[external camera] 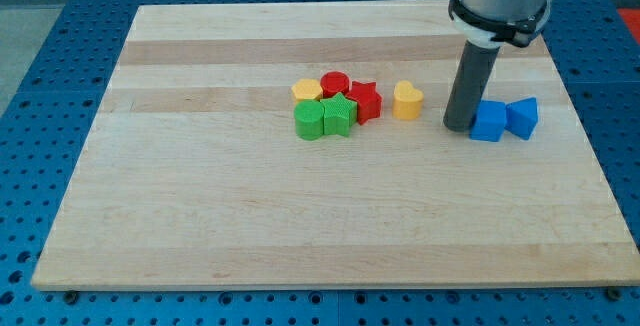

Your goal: Move your arm towards yellow hexagon

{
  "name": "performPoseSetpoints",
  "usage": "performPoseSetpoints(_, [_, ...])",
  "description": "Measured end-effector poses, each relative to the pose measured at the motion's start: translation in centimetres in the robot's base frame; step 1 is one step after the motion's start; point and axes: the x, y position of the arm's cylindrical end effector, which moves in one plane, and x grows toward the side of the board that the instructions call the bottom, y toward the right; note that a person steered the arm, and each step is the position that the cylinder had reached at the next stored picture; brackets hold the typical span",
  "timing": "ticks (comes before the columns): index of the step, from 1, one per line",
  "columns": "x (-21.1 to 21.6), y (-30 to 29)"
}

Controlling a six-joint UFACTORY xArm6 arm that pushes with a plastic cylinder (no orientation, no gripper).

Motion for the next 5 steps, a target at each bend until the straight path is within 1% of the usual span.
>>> performPoseSetpoints(1, [0.0,0.8])
performPoseSetpoints(2, [0.6,-2.9])
performPoseSetpoints(3, [4.2,-10.0])
performPoseSetpoints(4, [6.5,-18.3])
performPoseSetpoints(5, [4.9,-24.6])
